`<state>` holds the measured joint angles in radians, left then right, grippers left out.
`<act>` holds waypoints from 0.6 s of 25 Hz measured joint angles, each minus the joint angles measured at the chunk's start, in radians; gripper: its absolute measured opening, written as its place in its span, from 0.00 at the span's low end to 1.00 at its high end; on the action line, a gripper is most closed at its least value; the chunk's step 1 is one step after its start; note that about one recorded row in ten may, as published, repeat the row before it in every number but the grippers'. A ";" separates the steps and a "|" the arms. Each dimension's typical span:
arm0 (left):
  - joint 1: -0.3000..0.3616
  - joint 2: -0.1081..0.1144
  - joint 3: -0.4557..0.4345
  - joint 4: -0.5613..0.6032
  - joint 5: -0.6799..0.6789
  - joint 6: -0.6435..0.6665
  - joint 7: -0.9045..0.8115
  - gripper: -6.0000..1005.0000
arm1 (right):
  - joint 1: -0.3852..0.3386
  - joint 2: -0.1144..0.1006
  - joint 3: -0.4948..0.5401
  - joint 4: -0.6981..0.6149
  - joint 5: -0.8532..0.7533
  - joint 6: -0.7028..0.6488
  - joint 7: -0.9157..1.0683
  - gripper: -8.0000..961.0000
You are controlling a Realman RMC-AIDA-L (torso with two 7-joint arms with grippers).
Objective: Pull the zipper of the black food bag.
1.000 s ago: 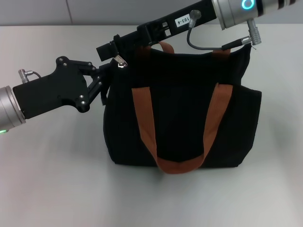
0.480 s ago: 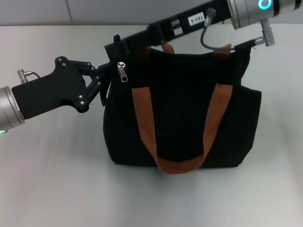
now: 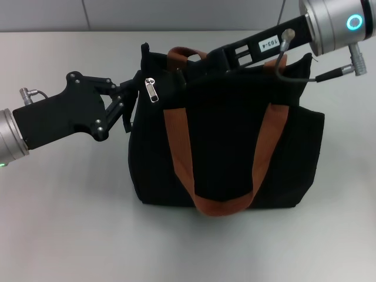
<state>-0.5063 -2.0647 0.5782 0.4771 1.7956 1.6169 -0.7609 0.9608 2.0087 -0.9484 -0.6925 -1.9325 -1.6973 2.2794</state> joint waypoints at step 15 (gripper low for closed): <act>-0.008 0.001 0.008 0.000 -0.001 0.003 -0.002 0.03 | 0.012 0.036 -0.037 0.000 -0.032 0.069 0.018 0.67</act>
<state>-0.5138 -2.0641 0.5863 0.4772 1.7946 1.6198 -0.7624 0.9725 2.0447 -0.9857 -0.6923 -1.9647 -1.6280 2.2973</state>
